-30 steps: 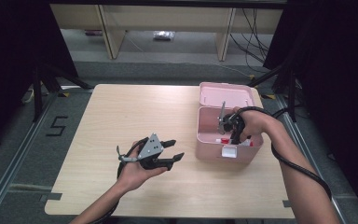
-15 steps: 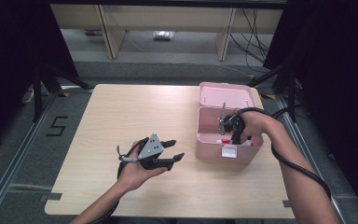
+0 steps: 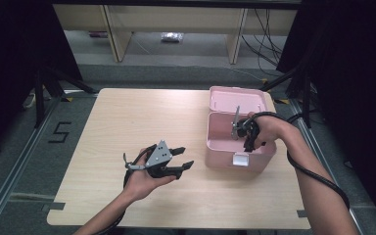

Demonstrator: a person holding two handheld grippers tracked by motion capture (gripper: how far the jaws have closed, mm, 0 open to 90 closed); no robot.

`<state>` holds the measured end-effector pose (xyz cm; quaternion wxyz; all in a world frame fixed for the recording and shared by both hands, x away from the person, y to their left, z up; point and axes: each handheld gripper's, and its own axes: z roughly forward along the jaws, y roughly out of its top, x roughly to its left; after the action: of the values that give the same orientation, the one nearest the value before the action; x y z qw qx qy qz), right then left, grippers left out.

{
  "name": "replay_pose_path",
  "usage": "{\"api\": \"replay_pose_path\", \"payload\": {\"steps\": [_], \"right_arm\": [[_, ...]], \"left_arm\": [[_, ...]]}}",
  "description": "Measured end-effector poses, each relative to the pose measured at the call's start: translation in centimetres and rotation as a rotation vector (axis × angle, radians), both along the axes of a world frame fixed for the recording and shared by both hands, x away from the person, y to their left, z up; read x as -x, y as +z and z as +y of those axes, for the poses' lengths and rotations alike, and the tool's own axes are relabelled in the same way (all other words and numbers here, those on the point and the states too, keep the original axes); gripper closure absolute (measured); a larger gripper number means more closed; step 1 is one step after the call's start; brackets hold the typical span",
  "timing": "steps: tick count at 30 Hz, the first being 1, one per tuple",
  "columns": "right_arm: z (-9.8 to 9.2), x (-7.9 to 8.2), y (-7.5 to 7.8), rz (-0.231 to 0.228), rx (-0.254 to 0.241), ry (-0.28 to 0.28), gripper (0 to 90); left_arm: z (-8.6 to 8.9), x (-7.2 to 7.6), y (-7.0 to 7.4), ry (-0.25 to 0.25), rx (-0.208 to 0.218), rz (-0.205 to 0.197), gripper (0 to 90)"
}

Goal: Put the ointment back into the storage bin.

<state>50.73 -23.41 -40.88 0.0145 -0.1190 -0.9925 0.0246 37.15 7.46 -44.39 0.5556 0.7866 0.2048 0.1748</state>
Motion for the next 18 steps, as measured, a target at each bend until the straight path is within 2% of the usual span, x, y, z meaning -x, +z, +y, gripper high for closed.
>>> {"api": "replay_pose_path", "payload": {"steps": [1,2,4,5,7,8,12,15,16,18], "right_arm": [[0.0,0.0,0.1,-0.008,-0.005,0.001,69.6],[0.0,0.1,0.2,-0.006,-0.003,-0.022,69.7],[-0.1,0.0,0.4,-0.022,-0.014,-0.011,69.7],[-0.2,-0.2,0.4,-0.035,-0.044,0.027,69.7],[-0.4,-0.2,0.6,-0.044,-0.052,0.014,69.6],[-0.5,-0.3,0.7,-0.055,-0.059,0.027,69.4],[-0.8,-0.1,1.5,-0.085,-0.082,-0.037,68.4],[-1.3,-0.4,2.1,-0.126,-0.117,-0.036,65.4],[-1.4,-0.2,2.3,-0.129,-0.116,-0.063,64.6],[-1.7,-0.3,2.6,-0.156,-0.134,-0.061,62.8]], "left_arm": [[-0.1,0.0,0.0,0.000,0.001,0.000,44.8],[-0.1,0.0,0.0,0.000,0.002,0.000,44.8],[-0.1,0.0,0.0,-0.001,0.002,0.001,44.9],[-0.2,0.0,0.0,-0.001,0.002,0.001,44.9],[-0.2,0.0,0.0,-0.006,-0.001,-0.002,45.0],[-0.3,0.0,-0.1,-0.006,0.001,0.000,45.1],[-0.5,0.0,-0.1,-0.013,-0.002,0.001,45.8],[-0.7,0.1,-0.1,-0.016,0.011,-0.001,47.0],[-0.8,0.1,-0.1,-0.017,0.012,-0.003,47.7],[-0.8,0.1,0.0,-0.024,0.014,-0.014,48.7]]}}
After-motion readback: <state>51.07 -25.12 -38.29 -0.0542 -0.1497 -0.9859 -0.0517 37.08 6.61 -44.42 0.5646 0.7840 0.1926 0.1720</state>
